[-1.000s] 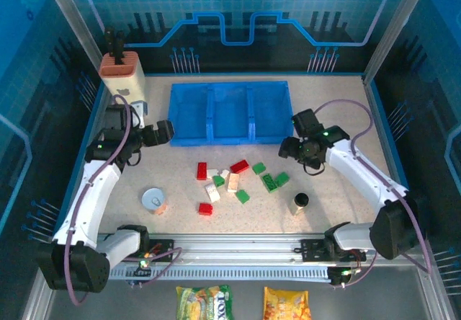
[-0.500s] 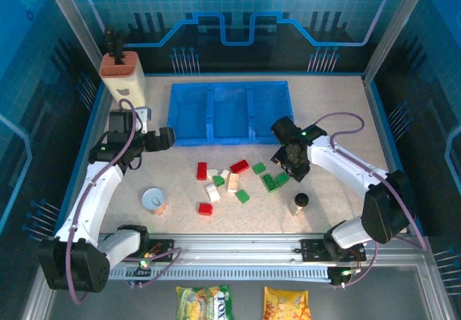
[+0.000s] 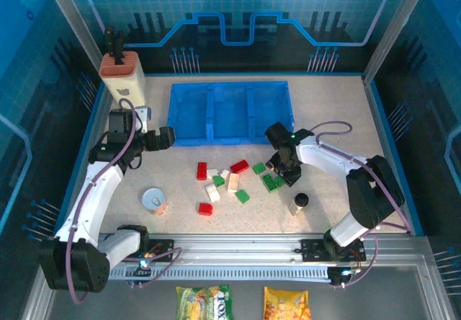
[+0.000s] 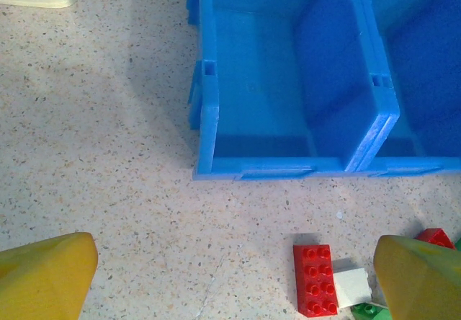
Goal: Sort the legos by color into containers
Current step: Pick up the lego from the bottom-center of the table.
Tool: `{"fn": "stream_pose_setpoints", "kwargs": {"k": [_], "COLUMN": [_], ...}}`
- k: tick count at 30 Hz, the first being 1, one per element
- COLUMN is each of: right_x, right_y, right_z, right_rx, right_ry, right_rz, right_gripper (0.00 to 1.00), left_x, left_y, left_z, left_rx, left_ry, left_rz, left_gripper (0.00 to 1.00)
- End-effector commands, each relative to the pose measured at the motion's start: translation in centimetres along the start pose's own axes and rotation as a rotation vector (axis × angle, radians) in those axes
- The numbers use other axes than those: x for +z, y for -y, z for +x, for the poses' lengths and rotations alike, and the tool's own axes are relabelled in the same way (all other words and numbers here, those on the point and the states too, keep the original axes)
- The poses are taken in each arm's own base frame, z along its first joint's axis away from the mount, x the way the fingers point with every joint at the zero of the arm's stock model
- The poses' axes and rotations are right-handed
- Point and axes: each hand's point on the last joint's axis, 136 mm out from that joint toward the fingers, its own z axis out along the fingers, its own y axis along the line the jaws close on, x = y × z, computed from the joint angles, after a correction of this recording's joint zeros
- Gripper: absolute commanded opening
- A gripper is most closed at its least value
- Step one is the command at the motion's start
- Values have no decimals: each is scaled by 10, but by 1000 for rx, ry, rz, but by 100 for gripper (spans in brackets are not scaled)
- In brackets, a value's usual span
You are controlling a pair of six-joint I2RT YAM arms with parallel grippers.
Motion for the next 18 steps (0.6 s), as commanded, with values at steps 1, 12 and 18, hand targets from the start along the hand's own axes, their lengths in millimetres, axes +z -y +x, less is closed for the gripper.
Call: {"fn": "stream_pose_setpoints", "kwargs": {"k": [1, 12, 18], "right_x": [13, 30, 33], "right_y": [6, 10, 8], "right_z": [9, 8, 8], "right_rx": [25, 31, 22], "right_ry": [-25, -24, -29], "right_rz": [30, 53, 59], "right_gripper": [64, 53, 47], "left_x": [1, 2, 2], "left_y": [6, 10, 12], "left_z": [3, 6, 6], "left_rx": [16, 16, 18], "left_ry": [-6, -10, -11], "left_rz": [31, 61, 69], "left_gripper": [99, 99, 99]}}
